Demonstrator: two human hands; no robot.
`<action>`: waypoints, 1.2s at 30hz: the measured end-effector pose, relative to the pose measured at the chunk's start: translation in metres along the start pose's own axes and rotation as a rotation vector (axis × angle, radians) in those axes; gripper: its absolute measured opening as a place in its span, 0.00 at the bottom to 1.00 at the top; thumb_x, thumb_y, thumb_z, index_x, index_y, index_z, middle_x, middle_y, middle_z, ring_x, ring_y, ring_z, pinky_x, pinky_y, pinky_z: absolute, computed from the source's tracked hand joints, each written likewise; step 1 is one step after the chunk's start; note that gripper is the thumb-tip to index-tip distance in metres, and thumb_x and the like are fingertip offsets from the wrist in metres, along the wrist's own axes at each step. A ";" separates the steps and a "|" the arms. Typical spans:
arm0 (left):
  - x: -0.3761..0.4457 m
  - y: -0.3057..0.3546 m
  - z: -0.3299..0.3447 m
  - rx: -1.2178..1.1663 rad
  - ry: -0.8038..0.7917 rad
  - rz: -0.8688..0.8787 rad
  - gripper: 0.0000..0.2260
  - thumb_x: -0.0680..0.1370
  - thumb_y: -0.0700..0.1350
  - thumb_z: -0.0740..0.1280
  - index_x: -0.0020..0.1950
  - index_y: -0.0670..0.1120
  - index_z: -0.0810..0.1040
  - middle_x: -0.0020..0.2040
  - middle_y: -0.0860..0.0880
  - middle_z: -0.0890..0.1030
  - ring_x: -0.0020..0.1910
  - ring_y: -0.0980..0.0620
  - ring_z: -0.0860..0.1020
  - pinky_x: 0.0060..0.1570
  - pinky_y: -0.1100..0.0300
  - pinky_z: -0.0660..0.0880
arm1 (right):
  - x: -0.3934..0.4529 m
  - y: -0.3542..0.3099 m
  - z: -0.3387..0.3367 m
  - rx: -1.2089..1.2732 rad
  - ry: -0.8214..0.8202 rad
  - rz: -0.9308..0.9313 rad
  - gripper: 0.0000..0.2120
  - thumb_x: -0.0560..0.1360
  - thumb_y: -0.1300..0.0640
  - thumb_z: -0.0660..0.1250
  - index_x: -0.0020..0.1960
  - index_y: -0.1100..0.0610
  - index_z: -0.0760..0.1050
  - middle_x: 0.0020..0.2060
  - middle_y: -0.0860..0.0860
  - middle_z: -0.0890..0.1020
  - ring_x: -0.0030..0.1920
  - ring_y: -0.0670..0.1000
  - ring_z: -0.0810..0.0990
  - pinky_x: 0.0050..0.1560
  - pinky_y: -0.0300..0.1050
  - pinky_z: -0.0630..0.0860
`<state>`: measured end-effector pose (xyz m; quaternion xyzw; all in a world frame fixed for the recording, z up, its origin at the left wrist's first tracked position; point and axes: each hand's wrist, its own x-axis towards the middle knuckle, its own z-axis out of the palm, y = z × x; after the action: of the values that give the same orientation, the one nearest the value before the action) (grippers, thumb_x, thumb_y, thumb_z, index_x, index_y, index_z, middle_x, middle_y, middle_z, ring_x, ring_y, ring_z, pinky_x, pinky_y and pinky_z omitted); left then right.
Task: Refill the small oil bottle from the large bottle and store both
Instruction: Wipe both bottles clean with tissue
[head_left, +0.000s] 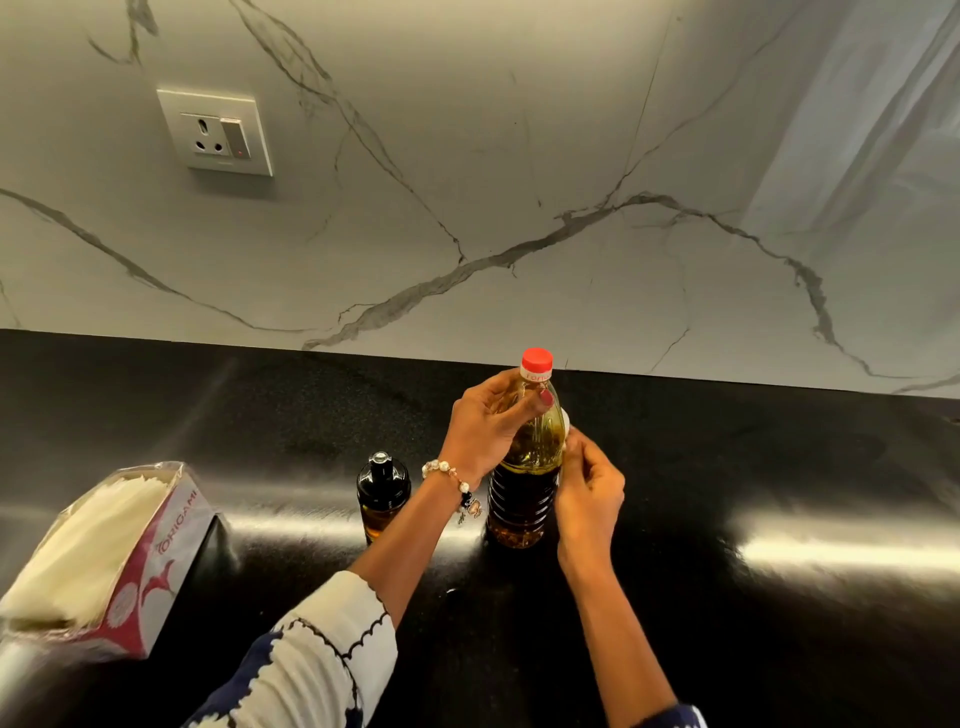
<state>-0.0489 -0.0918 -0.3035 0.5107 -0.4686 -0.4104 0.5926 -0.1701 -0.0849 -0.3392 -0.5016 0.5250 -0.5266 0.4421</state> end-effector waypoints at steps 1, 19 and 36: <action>0.001 0.000 0.000 -0.002 0.008 -0.002 0.24 0.63 0.62 0.75 0.56 0.54 0.81 0.53 0.49 0.84 0.56 0.51 0.81 0.62 0.46 0.75 | -0.007 0.001 0.000 -0.027 0.024 0.005 0.14 0.80 0.55 0.61 0.64 0.53 0.76 0.53 0.45 0.82 0.55 0.43 0.79 0.59 0.48 0.77; 0.001 -0.002 0.002 0.018 0.037 0.017 0.15 0.71 0.53 0.73 0.55 0.50 0.81 0.51 0.48 0.84 0.53 0.49 0.82 0.59 0.43 0.76 | -0.024 -0.013 -0.001 -0.183 0.009 -0.239 0.17 0.80 0.59 0.60 0.68 0.59 0.71 0.49 0.50 0.83 0.42 0.45 0.82 0.43 0.40 0.81; -0.009 0.000 0.015 0.055 0.015 0.064 0.10 0.76 0.44 0.69 0.56 0.45 0.80 0.49 0.46 0.84 0.50 0.49 0.82 0.54 0.49 0.79 | -0.034 -0.021 -0.010 -0.093 0.020 -0.160 0.16 0.80 0.60 0.60 0.67 0.58 0.72 0.56 0.49 0.81 0.52 0.43 0.81 0.53 0.39 0.79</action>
<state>-0.0654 -0.0866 -0.3044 0.5144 -0.4914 -0.3744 0.5948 -0.1756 -0.0490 -0.3195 -0.5566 0.5118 -0.5401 0.3696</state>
